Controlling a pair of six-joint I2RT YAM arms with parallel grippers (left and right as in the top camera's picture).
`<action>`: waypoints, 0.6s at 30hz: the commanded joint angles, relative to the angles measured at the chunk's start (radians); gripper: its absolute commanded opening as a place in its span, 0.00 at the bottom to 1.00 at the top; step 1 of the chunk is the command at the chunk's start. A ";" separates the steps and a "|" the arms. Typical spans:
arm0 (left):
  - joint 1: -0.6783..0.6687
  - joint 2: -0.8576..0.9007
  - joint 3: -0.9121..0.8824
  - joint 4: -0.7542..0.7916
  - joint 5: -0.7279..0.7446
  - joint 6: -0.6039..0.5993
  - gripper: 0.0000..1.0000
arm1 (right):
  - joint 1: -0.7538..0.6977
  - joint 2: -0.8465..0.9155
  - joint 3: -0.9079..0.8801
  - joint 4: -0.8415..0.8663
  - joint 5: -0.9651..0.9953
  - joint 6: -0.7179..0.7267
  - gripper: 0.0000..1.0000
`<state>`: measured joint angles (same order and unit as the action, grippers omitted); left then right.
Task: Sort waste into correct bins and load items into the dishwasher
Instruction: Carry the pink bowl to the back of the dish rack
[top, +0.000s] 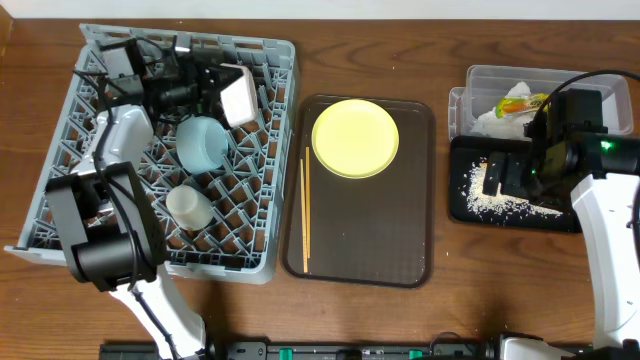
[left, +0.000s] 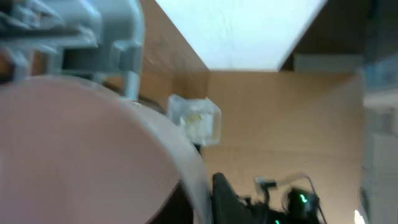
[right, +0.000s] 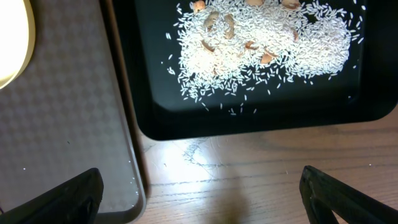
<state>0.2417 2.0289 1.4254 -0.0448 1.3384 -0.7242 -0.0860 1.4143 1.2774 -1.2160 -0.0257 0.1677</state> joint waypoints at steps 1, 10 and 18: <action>0.027 0.005 -0.016 -0.006 -0.093 0.041 0.39 | -0.006 -0.011 0.015 -0.005 0.010 -0.005 0.99; 0.075 -0.002 -0.016 0.004 -0.090 0.054 0.70 | -0.006 -0.011 0.015 -0.008 0.010 -0.005 0.98; 0.101 -0.090 -0.015 0.114 -0.103 0.054 0.86 | -0.006 -0.011 0.015 -0.011 0.010 -0.008 0.99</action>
<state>0.3325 2.0171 1.4101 0.0441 1.2457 -0.6815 -0.0860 1.4143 1.2774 -1.2243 -0.0257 0.1677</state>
